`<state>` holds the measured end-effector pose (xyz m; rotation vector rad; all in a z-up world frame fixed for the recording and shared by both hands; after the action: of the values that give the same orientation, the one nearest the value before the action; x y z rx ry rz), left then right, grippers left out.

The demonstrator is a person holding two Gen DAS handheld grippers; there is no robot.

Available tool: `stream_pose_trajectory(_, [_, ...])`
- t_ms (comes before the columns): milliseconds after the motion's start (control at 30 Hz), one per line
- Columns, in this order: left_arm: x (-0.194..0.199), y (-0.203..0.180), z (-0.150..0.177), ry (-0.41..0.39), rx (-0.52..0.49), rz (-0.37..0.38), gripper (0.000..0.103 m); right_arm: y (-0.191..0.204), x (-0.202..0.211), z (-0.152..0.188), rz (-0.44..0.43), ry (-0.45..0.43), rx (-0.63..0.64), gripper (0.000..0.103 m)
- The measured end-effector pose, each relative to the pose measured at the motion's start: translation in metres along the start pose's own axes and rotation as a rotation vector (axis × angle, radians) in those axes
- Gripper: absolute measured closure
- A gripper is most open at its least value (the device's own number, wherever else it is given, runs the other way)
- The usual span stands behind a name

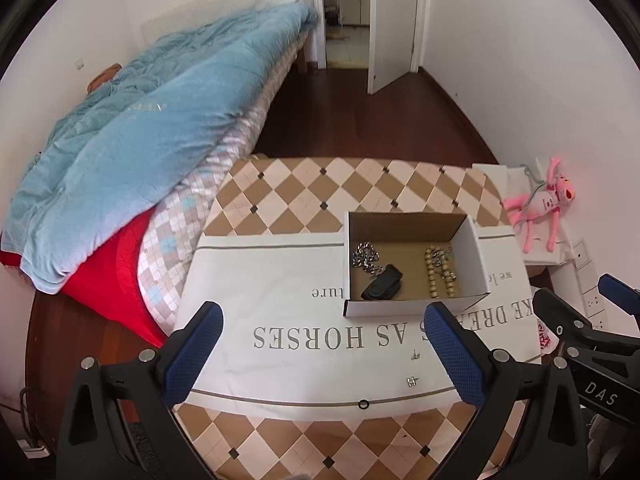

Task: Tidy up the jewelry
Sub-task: 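Open both tools to drop the chains into the box and lift away, then move the left tool to the small black ring and grasp it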

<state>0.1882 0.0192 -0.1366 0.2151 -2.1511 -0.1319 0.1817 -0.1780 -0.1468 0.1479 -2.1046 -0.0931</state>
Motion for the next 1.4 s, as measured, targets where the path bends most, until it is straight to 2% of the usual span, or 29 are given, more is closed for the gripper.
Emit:
stream_pose_trajectory(200, [0.028, 0.007, -0.001, -0.022, 0.018, 0.017, 0.0, 0.008, 0.039, -0.003, -0.014, -0.059, 0.004, 0.0])
stream_pose_trajectory(367, [0.043, 0.018, 0.002, -0.054, 0.032, -0.055, 0.0, 0.013, 0.058, 0.001, -0.045, -0.075, -0.009, 0.0])
stream_pose_trajectory(433, [0.038, 0.02, 0.007, -0.045, 0.038, -0.058, 0.0, 0.013, 0.057, 0.007, -0.057, -0.057, -0.018, 0.0])
stream_pose_trajectory(567, [0.01, 0.02, 0.033, 0.015, 0.026, -0.078, 0.0, 0.008, 0.037, 0.032, -0.094, 0.009, -0.051, 0.004])
stream_pose_trajectory(633, [-0.009, 0.017, 0.053, 0.057, 0.015, -0.075, 0.0, 0.006, 0.021, 0.047, -0.115, 0.052, -0.068, 0.029])
stream_pose_trajectory(667, [-0.02, 0.015, 0.063, 0.079, 0.006, -0.077, 0.0, 0.004, 0.01, 0.058, -0.119, 0.085, -0.08, 0.032])
stream_pose_trajectory(767, [-0.048, 0.007, 0.096, 0.161, -0.032, -0.08, 0.0, 0.0, -0.015, 0.084, -0.153, 0.14, -0.109, 0.037])
stream_pose_trajectory(900, [-0.083, -0.01, 0.137, 0.262, -0.077, -0.061, 0.001, -0.01, -0.05, 0.117, -0.152, 0.209, -0.145, 0.042])
stream_pose_trajectory(1033, [-0.1, -0.023, 0.158, 0.306, -0.081, -0.027, 0.001, -0.019, -0.078, 0.145, -0.147, 0.264, -0.177, 0.043])
stream_pose_trajectory(1133, [-0.107, -0.033, 0.164, 0.316, -0.088, -0.011, 0.005, -0.024, -0.089, 0.155, -0.148, 0.287, -0.199, 0.043])
stream_pose_trajectory(1233, [-0.113, -0.043, 0.168, 0.316, -0.106, 0.002, 0.017, -0.028, -0.096, 0.159, -0.145, 0.296, -0.21, 0.043])
stream_pose_trajectory(1300, [-0.115, -0.048, 0.17, 0.317, -0.116, 0.004, 0.019, -0.031, -0.099, 0.16, -0.142, 0.297, -0.214, 0.043])
stream_pose_trajectory(1400, [-0.119, -0.053, 0.172, 0.321, -0.131, 0.004, 0.032, -0.035, -0.102, 0.16, -0.136, 0.297, -0.216, 0.043])
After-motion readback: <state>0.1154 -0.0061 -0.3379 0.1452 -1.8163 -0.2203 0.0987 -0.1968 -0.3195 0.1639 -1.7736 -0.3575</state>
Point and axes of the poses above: each gripper's, at about its wrist camera, not at the fingertips, and x roughly against the way its jaws point, y to its left, z to its underside, the point moved 10 cm from there along -x, roughly the way its jaws point, and after that the axes turned 9 degrees about -z, right-handed, at the moved point
